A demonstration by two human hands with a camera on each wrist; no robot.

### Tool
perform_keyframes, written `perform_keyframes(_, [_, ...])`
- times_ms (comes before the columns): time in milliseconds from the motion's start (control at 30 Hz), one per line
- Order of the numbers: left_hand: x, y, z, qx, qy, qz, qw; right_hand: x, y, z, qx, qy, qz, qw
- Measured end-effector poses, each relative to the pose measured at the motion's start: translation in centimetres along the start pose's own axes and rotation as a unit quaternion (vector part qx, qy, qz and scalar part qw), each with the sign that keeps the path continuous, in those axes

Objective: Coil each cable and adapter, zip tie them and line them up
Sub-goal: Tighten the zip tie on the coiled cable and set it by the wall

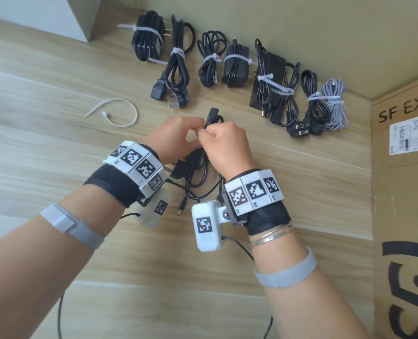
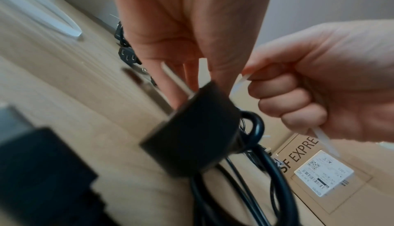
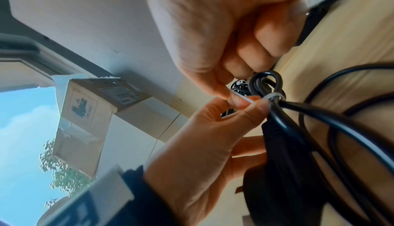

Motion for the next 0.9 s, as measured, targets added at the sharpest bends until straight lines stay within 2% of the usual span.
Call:
perform_keyframes(167, [0.4, 0.3, -0.1, 0.006, 0.031, 0.007, 0.999, -0.2, -0.6, -0.1, 0.011, 0.008, -0.013, 1.0])
perform_keyframes(300, [0.6, -0.2, 1.3, -0.014, -0.002, 0.016, 1.0, 0.3, -1.2, 1.4, -0.009, -0.008, 0.013, 1.0])
perform_keyframes(367, [0.5, -0.8, 2.0, -0.051, -0.013, 0.006, 0.999, 0.4, -1.5, 2.2, -0.014, -0.034, 0.038, 0.999])
perform_keyframes(500, [0.8, -2.4, 2.7, -0.128, -0.023, -0.005, 0.992, 0.2, -1.8, 4.3, -0.049, -0.142, 0.066, 0.986])
perform_keyframes(567, [1.0, -2.9, 3.1, -0.161, -0.042, -0.01, 0.986, 0.1, -1.4, 5.0, -0.022, -0.156, 0.079, 0.984])
perform_keyframes(633, [1.1, -3.2, 3.3, -0.185, -0.055, -0.011, 0.981, 0.1, -1.1, 4.9, -0.003, -0.131, 0.069, 0.989])
perform_keyframes(700, [1.1, -3.1, 3.3, -0.215, -0.06, -0.002, 0.975, 0.1, -0.9, 4.5, -0.03, -0.104, 0.055, 0.993])
perform_keyframes(833, [1.1, -2.9, 2.6, -0.252, -0.049, 0.02, 0.966, -0.1, -0.6, 2.8, -0.001, -0.01, 0.034, 0.999])
perform_keyframes(900, [1.2, -2.7, 2.2, -0.254, -0.031, 0.031, 0.966, 0.1, -1.0, 2.1, 0.009, 0.011, 0.021, 1.0])
Point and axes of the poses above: each hand's wrist, its own x-axis towards the middle knuckle, its own z-axis out of the back of the hand, y = z × x, the point moved 8 cm from there along x, towards the middle knuckle, and after that the axes turned 15 degrees about -x, right-handed, at the moved point
